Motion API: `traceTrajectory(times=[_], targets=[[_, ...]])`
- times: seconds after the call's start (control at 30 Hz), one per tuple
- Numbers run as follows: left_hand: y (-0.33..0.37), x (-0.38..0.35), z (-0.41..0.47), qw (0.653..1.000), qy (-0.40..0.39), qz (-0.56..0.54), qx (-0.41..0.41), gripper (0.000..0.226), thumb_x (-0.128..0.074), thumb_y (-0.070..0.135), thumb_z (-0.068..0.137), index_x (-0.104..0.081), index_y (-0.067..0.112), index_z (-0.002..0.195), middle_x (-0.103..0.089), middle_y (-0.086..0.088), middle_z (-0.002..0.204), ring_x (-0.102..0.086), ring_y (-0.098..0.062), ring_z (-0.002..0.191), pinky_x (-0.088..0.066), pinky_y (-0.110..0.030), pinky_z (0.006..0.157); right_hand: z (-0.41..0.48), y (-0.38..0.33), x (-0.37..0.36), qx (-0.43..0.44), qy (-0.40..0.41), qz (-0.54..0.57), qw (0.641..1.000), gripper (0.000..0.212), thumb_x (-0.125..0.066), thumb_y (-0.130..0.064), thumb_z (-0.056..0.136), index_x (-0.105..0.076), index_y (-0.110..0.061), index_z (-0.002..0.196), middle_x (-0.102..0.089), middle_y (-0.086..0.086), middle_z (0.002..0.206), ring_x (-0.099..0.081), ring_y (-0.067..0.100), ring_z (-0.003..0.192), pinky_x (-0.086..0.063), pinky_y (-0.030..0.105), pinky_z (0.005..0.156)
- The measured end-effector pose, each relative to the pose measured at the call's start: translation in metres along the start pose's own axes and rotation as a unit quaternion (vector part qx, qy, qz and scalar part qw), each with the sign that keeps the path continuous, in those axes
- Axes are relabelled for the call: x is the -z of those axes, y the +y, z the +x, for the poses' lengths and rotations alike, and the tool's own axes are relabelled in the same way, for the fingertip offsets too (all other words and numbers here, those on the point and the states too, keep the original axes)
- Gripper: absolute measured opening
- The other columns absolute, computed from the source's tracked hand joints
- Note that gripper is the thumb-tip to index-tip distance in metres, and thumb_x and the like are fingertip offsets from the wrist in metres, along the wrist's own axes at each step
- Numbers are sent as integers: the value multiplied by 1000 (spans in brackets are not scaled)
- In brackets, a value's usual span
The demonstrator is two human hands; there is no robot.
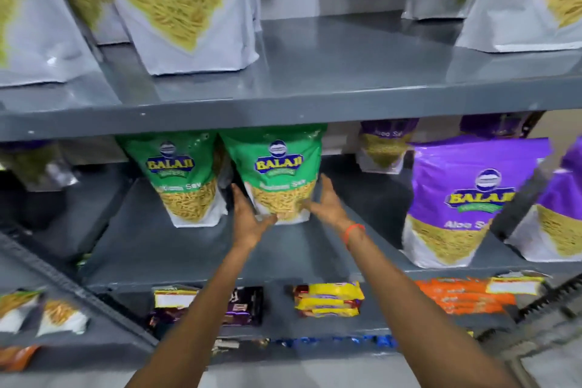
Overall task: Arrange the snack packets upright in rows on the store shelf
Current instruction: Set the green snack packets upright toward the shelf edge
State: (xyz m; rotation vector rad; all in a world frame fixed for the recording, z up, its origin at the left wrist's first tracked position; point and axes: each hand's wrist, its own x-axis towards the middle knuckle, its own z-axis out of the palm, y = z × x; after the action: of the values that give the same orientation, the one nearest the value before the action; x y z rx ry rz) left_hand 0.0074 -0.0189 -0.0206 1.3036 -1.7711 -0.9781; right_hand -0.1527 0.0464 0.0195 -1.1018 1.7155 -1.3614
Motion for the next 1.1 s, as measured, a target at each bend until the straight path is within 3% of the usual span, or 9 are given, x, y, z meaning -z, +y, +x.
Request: traceTrajectory(times=[0.1,0.3,0.4,0.57,0.63,0.73,0.83,0.97,1.1], targets=[[-13,13,26,990,-131,-29,36,83,-79,5,69,-31,2,136,-46,-18,140,-46,-32,129,-41,-54,105,18,4,-11,-29,-15,50,998,57,-56,23,76,-33,15,127,-50,21,118,-43,21,108,-46,1,70],[-34,17,5,982,-163,-74,57,58,-81,12,67,-51,8,117,-65,-18,120,-61,-34,111,-53,-42,91,-12,20,-6,-53,-32,-12,998,52,-62,7,80,-43,-1,128,-55,18,125,-51,24,112,-41,41,101],[-43,20,-25,976,-189,-95,45,52,-80,12,67,-51,25,109,-65,-5,116,-61,-26,110,-50,-37,93,-40,28,3,-44,-57,-47,996,55,-65,2,81,-42,-3,130,-55,16,129,-52,26,116,-43,40,100],[-44,23,-62,980,-185,-70,31,58,-80,17,67,-51,18,118,-65,-5,122,-61,-18,108,-48,-29,91,-73,34,9,-18,-78,-76,994,53,-70,-6,77,-45,-16,122,-57,-1,114,-55,0,97,-45,4,74],[-40,25,-67,980,-188,-64,33,62,-80,17,69,-48,15,122,-64,-6,125,-60,-18,110,-49,-32,94,-79,36,8,-7,-67,-71,995,51,-68,-1,79,-45,-15,122,-57,2,117,-56,4,99,-45,8,80],[-31,30,-71,978,-194,-67,43,66,-79,15,70,-45,14,127,-61,-8,129,-57,-24,118,-48,-43,101,-83,34,8,-3,-61,-62,996,55,-66,-1,80,-41,-9,128,-55,3,122,-54,21,114,-44,35,98],[-22,35,-76,976,-202,-69,45,79,-81,22,67,-37,16,132,-54,-5,135,-51,-25,125,-45,-44,104,-95,29,-1,24,-28,-42,998,53,-62,-11,84,-38,-24,129,-49,-17,124,-48,9,122,-40,32,105],[-5,43,-89,996,-71,-43,-13,97,-66,52,74,-5,30,146,-13,5,159,-17,-16,144,-24,-39,114,-117,16,-28,211,227,-109,945,66,-49,-26,84,-23,-17,144,-29,-7,147,-25,9,139,-24,27,116],[7,63,-87,988,75,-19,-132,74,-41,53,88,3,37,144,-1,20,154,-6,3,143,-8,-9,114,-117,-12,-73,378,225,-120,890,50,-34,-25,96,-24,-17,144,-25,-1,149,-25,19,141,-23,33,118]])
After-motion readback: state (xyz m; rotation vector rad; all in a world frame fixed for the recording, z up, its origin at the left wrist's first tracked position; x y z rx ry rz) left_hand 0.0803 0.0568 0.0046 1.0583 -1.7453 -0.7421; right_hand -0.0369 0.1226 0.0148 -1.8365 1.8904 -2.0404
